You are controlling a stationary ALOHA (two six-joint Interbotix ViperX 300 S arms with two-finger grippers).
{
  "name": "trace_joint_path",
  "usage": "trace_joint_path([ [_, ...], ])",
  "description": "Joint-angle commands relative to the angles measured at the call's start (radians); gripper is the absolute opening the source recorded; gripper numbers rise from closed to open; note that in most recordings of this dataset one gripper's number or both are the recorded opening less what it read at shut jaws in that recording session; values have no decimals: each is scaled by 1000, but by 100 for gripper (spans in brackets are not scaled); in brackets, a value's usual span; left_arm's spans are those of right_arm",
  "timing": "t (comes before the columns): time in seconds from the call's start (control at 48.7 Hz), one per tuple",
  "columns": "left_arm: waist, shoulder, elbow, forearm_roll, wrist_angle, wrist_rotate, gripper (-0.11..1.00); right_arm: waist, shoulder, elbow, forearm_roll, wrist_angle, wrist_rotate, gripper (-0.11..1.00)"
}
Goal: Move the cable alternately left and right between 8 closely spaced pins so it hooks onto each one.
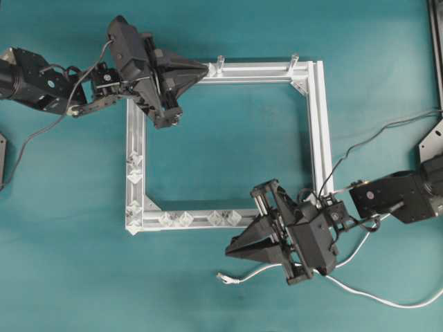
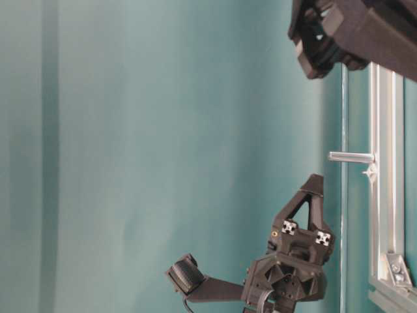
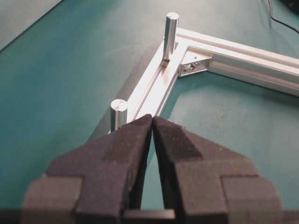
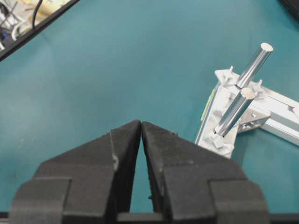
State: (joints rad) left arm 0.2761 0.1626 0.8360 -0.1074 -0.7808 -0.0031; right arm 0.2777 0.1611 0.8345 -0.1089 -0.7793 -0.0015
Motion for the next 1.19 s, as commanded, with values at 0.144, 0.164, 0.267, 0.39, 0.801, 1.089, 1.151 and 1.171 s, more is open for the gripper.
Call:
trace_joint_path([
  [0.144, 3, -149, -8, 35, 213, 18, 0, 2, -21, -31, -3, 66, 5, 0],
  [0.164, 3, -161, -8, 37, 233, 17, 0, 3, -26, -34, -5, 75, 3, 0],
  [0.267, -11, -227, -6, 41, 319, 17, 0, 3, -52, -51, -5, 132, 3, 0],
  [0.39, -34, -313, 8, 41, 410, 15, 0, 14, -101, -67, -5, 221, 6, 0],
  [0.801, -66, -563, 127, 40, 571, 8, 0, 43, -218, -193, -5, 707, 127, 0],
  [1.089, -77, -709, 204, 40, 721, 5, 0, 78, -187, -301, 2, 997, 284, 0],
  [1.151, -77, -732, 215, 40, 736, 5, 0, 95, -179, -319, 2, 1049, 308, 0],
  [1.171, -77, -739, 221, 40, 739, 5, 0, 101, -175, -324, 0, 1063, 318, 0],
])
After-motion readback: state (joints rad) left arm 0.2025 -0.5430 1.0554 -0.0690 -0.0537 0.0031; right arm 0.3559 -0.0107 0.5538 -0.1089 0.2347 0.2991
